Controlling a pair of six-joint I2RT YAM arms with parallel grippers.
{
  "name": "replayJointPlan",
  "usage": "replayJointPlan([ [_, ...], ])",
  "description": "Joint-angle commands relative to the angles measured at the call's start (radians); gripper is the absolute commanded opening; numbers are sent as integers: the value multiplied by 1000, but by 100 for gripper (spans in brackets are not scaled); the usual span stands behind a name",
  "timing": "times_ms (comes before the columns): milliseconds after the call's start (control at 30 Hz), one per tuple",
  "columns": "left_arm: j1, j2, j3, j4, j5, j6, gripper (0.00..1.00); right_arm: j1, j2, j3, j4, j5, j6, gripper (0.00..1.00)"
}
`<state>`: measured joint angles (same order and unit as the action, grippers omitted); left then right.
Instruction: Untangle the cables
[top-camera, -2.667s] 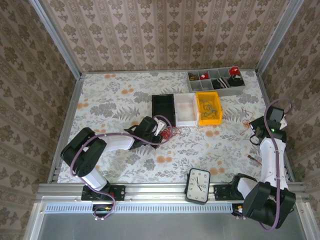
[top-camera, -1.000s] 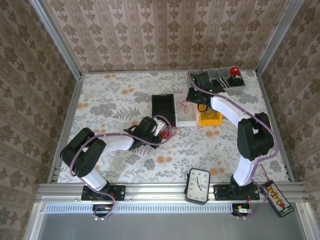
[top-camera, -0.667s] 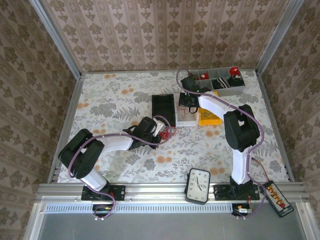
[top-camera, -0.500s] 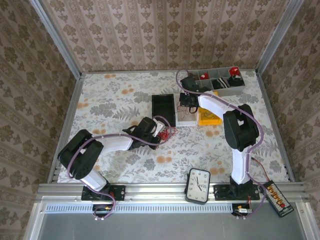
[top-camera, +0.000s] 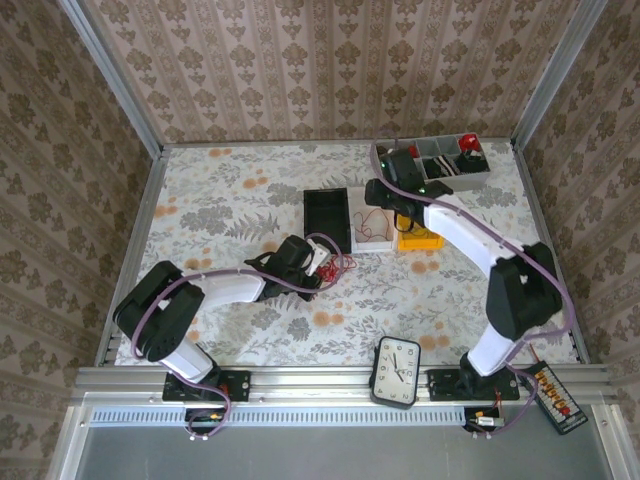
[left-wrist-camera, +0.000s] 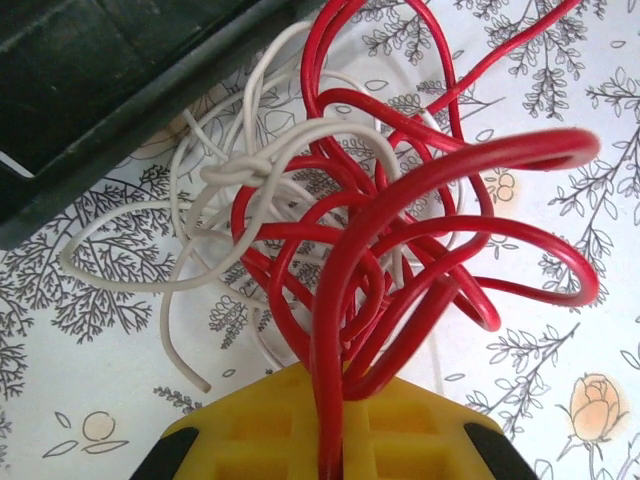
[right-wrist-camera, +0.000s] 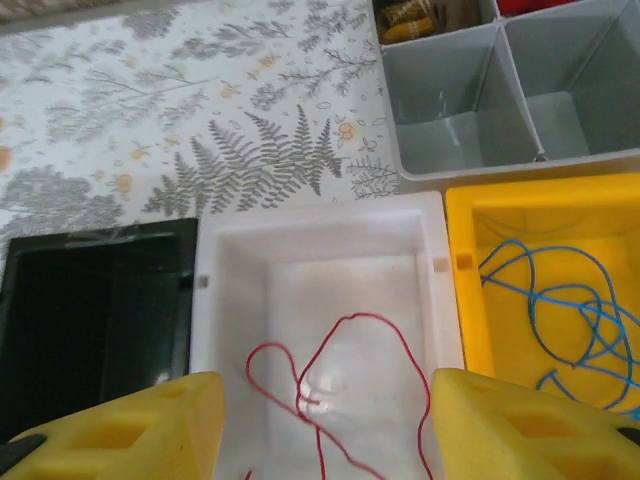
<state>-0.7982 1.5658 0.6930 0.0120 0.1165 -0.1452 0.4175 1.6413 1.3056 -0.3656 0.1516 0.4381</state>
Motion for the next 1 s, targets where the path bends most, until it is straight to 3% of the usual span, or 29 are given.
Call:
replayJointPlan([
  [0,-6,-29,-17,-35,28,30,0,58,-75,-126,12,-172,-47,57],
  [100,-7,-30,-19,-35,43,37,0,116,-87,-191,2,-319,-72,57],
  [267,-5,-26,-20,-31,58,37,0,167,-10,-245,18,-438,-58,57],
  [667,-5,-19,-10,-41,61,40,0,171,123,-226,8,-328,-85,52],
  [967,-5,-9,-7,-47,16,34,0,153,51,-281,23,-322,-71,0],
])
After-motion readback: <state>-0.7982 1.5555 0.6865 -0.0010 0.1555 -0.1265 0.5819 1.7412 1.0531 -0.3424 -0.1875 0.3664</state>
